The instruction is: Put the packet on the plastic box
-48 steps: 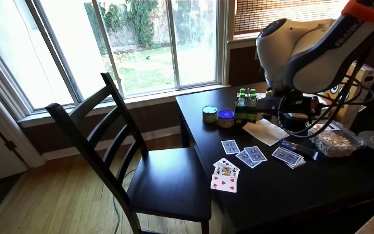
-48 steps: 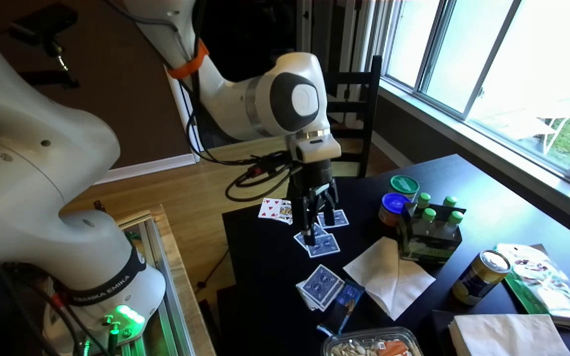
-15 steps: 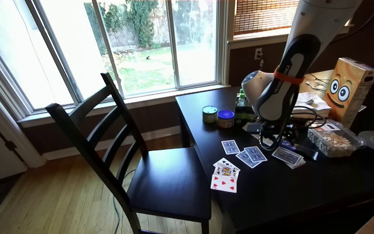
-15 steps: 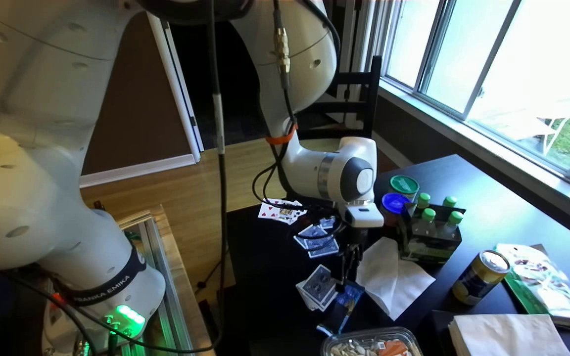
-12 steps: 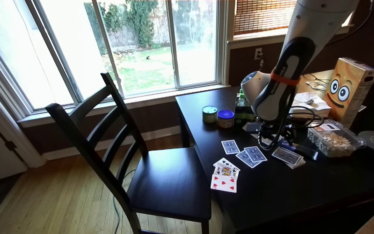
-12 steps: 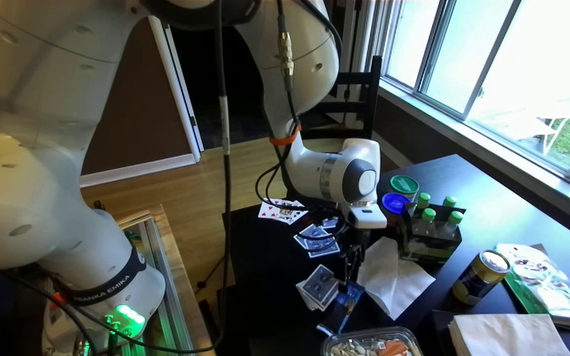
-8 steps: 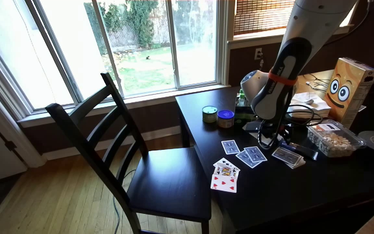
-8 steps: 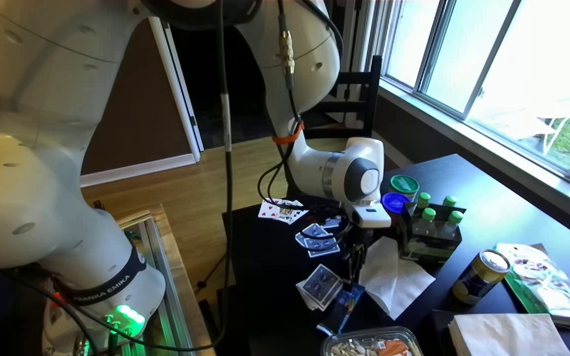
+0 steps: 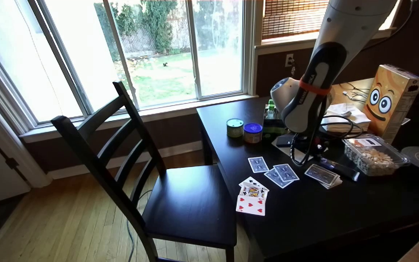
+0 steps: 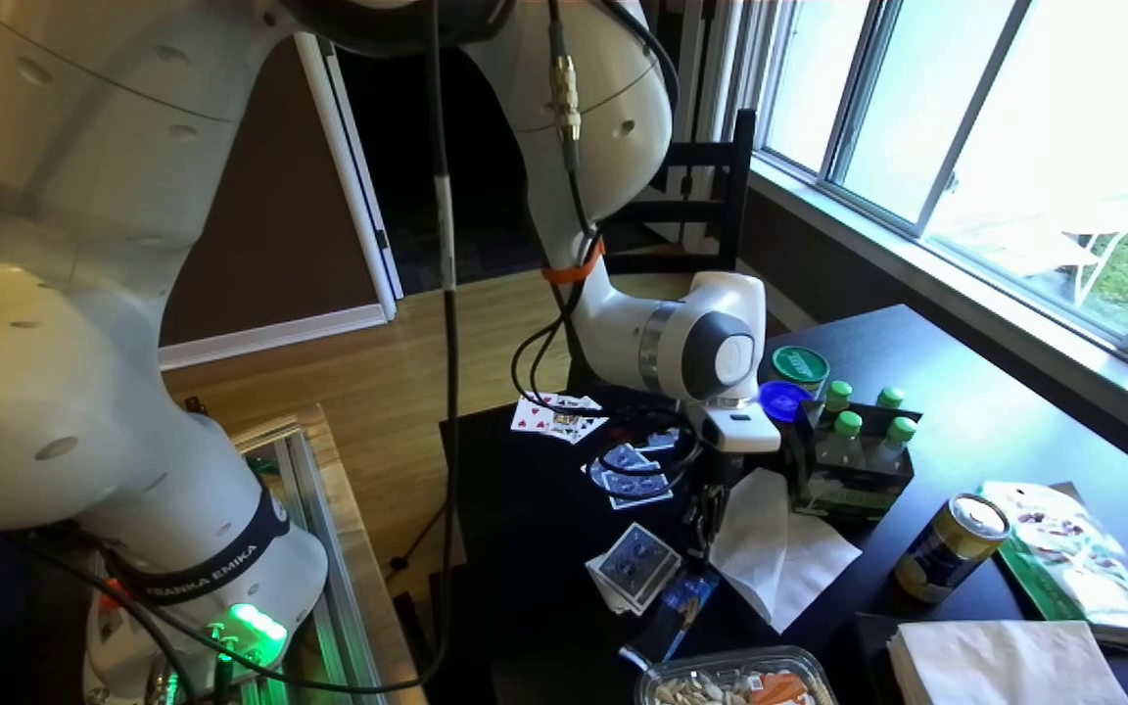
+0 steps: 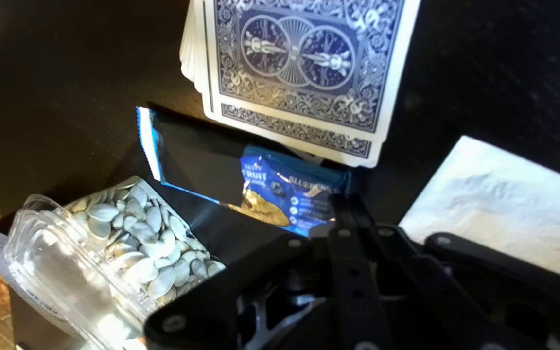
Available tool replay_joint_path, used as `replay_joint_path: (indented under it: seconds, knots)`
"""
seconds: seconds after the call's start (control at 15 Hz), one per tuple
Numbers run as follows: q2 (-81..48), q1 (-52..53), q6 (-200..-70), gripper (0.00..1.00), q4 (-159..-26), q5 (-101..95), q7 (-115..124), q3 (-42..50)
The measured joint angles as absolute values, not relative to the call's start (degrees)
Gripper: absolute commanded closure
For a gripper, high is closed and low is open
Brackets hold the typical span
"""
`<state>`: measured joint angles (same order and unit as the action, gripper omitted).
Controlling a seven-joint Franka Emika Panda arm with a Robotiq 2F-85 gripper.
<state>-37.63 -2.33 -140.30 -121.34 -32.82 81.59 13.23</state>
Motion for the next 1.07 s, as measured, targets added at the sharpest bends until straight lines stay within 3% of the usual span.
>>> replay_joint_path:
  seconds: [0.47, 1.07]
  knots:
    - [-30.86, 1.66, -137.54, 1.00, -122.84, -30.51, 83.62, 17.29]
    - [-15.13, 1.76, -118.77, 1.00, -125.83, -27.55, 99.29, 18.26]
